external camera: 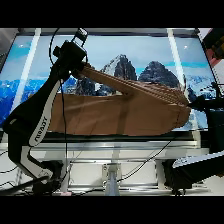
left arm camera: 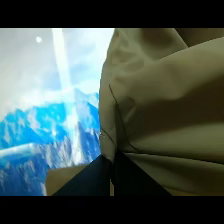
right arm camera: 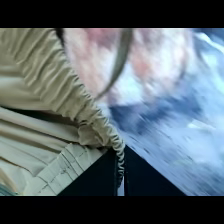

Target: Fold the clothes and pants, and hang the long-sleeved shirts on hangers.

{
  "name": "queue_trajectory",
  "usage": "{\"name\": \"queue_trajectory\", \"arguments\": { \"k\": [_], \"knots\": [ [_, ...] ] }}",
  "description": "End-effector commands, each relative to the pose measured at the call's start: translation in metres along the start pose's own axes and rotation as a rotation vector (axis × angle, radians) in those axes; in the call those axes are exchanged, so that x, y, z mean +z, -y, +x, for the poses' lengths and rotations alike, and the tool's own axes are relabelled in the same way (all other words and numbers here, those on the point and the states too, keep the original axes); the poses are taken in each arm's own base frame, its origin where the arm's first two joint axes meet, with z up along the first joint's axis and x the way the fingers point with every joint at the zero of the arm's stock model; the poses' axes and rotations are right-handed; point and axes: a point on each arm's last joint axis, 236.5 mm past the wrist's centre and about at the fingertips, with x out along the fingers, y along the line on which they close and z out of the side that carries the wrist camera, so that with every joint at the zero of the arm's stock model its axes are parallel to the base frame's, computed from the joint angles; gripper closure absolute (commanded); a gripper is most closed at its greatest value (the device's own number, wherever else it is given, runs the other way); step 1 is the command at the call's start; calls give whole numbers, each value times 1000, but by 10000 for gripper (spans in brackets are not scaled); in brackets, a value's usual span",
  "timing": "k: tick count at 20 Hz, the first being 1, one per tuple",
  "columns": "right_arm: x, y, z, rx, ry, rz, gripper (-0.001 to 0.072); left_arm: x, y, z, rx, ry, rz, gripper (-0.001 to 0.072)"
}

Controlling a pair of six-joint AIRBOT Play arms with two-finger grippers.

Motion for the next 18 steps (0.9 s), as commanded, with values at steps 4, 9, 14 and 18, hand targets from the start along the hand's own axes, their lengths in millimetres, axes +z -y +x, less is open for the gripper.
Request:
{"name": "queue_trajectory", "arguments": {
  "k": [4,9,14,18],
  "knots": [
    [-12,14,-2,-64,-48,21,684,-82,117,-32,-503,-333,188,696],
    [-12,15,-2,-65,-48,21,683,-111,171,-45,-740,-439,368,696],
    [-11,15,-2,-67,-43,20,683,-100,152,-15,-585,-400,376,101],
    [-8,17,-2,-75,-32,20,683,-24,124,-1,-478,-67,275,187]
  ]
}}
